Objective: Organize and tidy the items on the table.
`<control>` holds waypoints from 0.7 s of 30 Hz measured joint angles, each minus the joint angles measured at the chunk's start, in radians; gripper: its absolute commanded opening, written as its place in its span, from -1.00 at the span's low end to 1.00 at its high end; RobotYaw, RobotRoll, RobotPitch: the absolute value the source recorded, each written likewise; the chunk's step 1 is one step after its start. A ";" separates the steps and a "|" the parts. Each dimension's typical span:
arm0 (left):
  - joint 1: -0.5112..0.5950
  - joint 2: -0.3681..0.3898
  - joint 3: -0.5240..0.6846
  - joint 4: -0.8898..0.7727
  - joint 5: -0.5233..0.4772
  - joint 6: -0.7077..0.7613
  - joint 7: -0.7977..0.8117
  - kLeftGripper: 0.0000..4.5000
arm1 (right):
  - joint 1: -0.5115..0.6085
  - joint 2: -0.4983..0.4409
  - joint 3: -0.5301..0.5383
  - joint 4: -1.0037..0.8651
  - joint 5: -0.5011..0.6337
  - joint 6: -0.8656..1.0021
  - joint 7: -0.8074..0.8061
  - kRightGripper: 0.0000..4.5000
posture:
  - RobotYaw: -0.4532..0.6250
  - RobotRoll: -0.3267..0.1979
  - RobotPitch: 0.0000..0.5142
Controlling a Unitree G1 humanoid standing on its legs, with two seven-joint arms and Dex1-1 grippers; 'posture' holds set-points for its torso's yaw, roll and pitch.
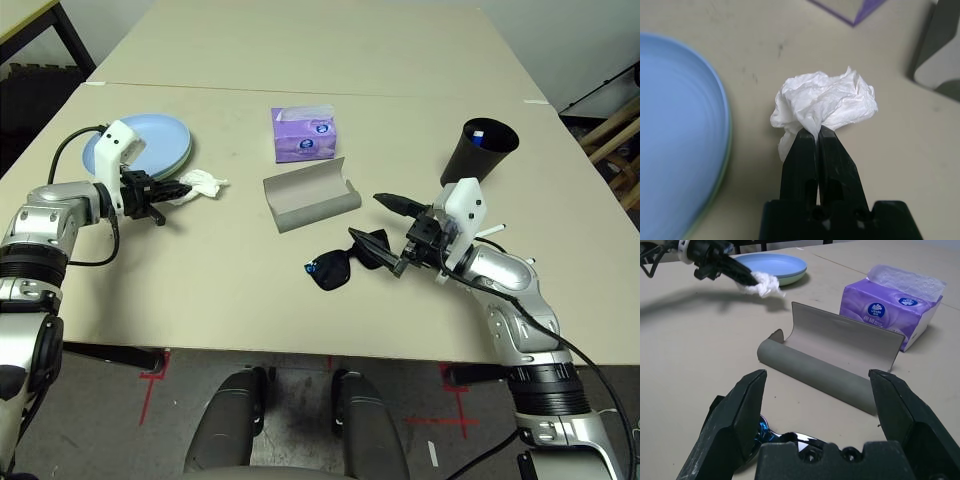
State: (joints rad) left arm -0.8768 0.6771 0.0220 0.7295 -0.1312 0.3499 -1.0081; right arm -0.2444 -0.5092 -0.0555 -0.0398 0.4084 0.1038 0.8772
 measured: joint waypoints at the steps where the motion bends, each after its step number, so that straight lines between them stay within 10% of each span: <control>1: -0.002 0.002 0.002 -0.011 -0.002 0.003 0.000 -0.98 | 0.000 0.000 0.000 0.000 0.000 0.000 0.001 1.00 | 0.14 0.25 -0.36; 18: -0.101 0.048 0.142 0.202 -0.016 -0.066 0.236 -0.98 | -0.006 0.027 0.000 -0.071 0.108 0.061 0.015 1.00 | 0.16 0.25 -0.38; 21: -0.134 0.041 0.174 0.272 -0.013 -0.154 0.345 -0.65 | -0.008 0.027 0.000 -0.079 0.108 0.070 0.008 1.00 | 0.16 0.25 -0.38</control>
State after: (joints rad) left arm -1.0106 0.7182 0.1956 1.0014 -0.1446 0.1959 -0.6632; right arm -0.2527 -0.4818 -0.0555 -0.1185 0.5165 0.1738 0.8852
